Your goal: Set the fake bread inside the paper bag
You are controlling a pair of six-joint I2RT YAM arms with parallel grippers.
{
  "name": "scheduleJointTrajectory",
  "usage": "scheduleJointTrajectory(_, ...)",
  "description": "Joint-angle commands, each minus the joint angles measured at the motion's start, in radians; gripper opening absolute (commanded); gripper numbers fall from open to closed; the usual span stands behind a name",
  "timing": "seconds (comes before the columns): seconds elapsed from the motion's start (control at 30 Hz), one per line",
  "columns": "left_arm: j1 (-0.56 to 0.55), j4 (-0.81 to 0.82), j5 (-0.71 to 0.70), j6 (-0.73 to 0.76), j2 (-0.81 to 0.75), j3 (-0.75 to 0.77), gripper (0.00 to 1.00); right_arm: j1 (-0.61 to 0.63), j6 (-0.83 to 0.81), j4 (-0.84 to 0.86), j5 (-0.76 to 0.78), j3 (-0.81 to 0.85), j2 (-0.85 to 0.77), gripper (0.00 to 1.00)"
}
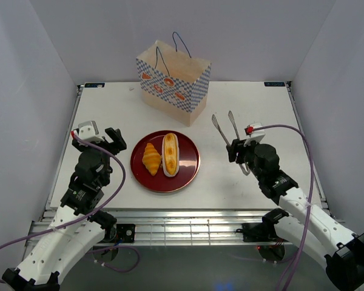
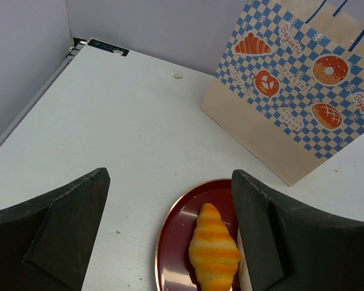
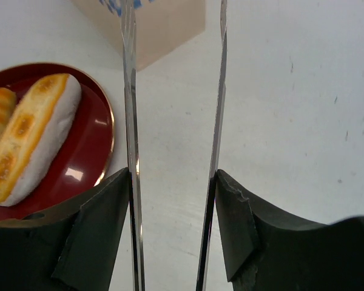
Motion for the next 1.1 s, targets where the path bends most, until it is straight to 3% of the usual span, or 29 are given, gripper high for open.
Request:
scheduleJointTrajectory(0.0, -0.004, 0.005, 0.009, 0.008, 0.008, -0.003, 0.92, 0.0, 0.092, 0.092, 0.109, -0.069, 0.015, 0.63)
scheduleJointTrajectory(0.67, -0.004, 0.003, 0.03, 0.007, 0.022, -0.002, 0.91, 0.0, 0.141, 0.115, 0.072, -0.034, 0.482, 0.63)
scheduleJointTrajectory(1.07, -0.004, 0.002, 0.036, 0.007, 0.03, -0.002, 0.91, 0.0, 0.164, 0.078, -0.012, 0.006, 0.568, 0.68)
